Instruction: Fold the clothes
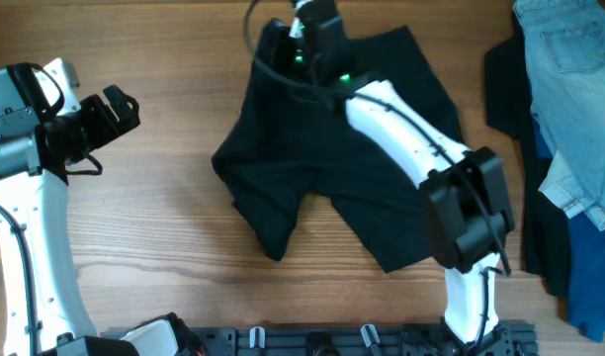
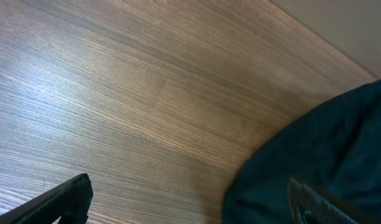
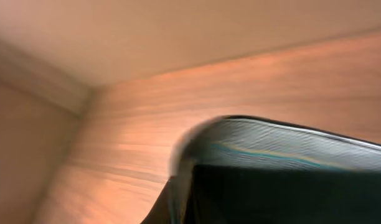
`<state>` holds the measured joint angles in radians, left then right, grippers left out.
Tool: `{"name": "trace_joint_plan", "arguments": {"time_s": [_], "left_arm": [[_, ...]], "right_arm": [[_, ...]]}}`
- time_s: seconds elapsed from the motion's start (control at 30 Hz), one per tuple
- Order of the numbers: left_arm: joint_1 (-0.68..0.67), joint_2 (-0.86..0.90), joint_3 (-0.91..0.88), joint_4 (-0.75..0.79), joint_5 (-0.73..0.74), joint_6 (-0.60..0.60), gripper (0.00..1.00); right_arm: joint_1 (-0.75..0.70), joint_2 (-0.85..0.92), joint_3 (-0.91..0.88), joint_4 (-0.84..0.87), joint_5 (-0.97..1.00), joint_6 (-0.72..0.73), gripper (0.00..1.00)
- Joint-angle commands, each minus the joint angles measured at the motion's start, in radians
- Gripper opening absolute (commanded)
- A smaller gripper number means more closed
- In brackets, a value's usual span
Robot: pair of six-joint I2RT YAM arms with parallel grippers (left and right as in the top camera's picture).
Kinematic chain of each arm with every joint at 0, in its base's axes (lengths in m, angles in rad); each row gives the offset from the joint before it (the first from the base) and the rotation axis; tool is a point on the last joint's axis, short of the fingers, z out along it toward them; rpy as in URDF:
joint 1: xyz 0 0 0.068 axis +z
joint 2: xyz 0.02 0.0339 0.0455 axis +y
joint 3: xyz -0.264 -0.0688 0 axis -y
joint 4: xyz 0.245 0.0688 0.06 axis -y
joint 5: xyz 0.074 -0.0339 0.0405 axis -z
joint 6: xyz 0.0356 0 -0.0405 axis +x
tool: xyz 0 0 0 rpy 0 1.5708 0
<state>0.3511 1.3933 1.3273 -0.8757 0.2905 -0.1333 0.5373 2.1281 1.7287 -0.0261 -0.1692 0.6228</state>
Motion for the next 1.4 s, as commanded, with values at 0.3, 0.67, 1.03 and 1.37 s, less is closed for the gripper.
{"name": "trace_joint_plan", "arguments": {"time_s": [0.3,0.67,1.03,1.37], "left_arm": [[0.004,-0.003,0.019,0.006,0.015,-0.002,1.00],[0.004,-0.003,0.019,-0.006,0.016,-0.002,1.00],[-0.103,0.060,0.018,-0.063,0.013,0.057,1.00],[-0.322,0.237,0.018,-0.093,-0.030,0.077,1.00]], "right_arm": [[0.064,0.248,0.018,0.367,0.152,0.053,0.99],[-0.156,-0.136,0.093,-0.402,-0.060,-0.241,1.00],[-0.295,-0.231,0.013,-1.048,-0.004,-0.335,1.00],[-0.285,-0.220,-0.035,-1.053,-0.008,-0.318,1.00]]}}
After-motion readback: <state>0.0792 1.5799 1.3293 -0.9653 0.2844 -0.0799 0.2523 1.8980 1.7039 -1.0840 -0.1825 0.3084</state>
